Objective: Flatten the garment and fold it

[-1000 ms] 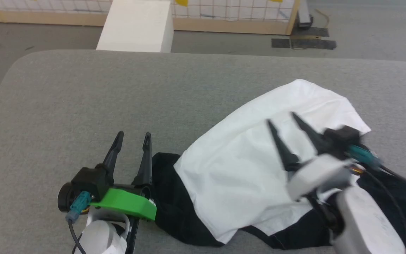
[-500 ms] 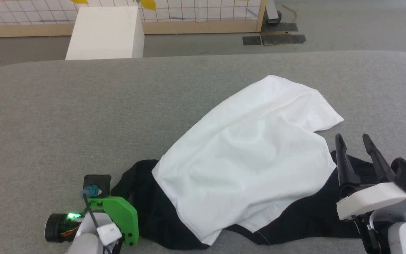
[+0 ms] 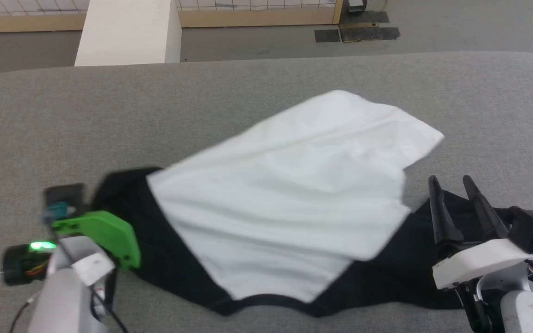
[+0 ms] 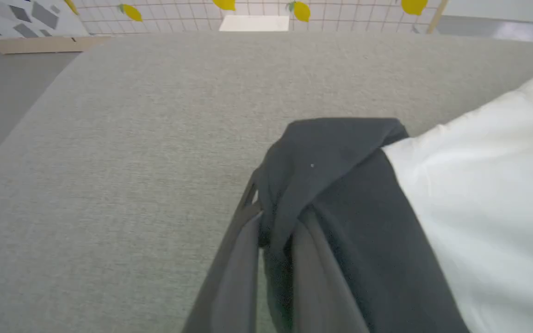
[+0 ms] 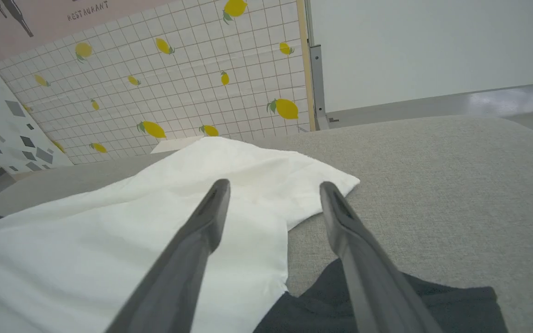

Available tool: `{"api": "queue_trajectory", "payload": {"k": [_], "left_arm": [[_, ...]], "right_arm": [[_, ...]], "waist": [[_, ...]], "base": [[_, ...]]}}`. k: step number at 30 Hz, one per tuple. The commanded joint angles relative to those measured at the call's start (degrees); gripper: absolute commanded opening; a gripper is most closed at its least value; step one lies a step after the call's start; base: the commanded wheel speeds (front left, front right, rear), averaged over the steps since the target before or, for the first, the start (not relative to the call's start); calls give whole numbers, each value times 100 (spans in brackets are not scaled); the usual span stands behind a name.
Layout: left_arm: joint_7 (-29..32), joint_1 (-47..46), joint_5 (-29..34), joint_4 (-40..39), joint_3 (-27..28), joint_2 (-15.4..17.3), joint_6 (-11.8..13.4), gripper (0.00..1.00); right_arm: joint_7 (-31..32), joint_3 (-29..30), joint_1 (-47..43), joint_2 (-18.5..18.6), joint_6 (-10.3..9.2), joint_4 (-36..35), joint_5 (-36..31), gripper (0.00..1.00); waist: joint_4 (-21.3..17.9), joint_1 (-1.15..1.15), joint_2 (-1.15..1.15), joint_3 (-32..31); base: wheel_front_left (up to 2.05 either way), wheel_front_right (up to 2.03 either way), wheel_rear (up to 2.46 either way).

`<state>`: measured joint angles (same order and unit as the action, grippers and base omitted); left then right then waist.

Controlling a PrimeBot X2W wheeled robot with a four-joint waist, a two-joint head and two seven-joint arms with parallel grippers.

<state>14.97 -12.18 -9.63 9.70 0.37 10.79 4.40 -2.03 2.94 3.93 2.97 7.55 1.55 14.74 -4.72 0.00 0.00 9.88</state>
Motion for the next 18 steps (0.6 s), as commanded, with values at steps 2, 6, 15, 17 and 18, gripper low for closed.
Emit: {"api": "queue_trajectory", "payload": {"k": [2, 6, 15, 17, 18], "left_arm": [[-744, -50, -106, -27, 425, -4, 344, 0], [-1113, 101, -542, 186, 651, -247, 289, 30], [-2170, 398, -964, 274, 634, -554, -71, 100], [-2560, 426, -932, 226, 573, -583, -153, 100], [-2685, 415, -912, 220, 547, -593, -187, 100]], "right_arm": [[-7, 3, 92, -9, -6, -1, 49, 100], [57, 2, 105, -9, -6, 40, 38, 100], [753, -60, 46, -9, -6, 75, -345, 100], [1083, -87, 99, -9, -6, 142, -523, 100], [1228, -92, 150, -9, -6, 186, -582, 100]], "waist": [[48, 0, 0, 23], [108, 0, 0, 38], [277, 0, 0, 80], [327, 0, 0, 128], [351, 0, 0, 157]], "base": [[0, 0, 0], [0, 0, 0], [0, 0, 0], [0, 0, 0], [0, 0, 0]]}}
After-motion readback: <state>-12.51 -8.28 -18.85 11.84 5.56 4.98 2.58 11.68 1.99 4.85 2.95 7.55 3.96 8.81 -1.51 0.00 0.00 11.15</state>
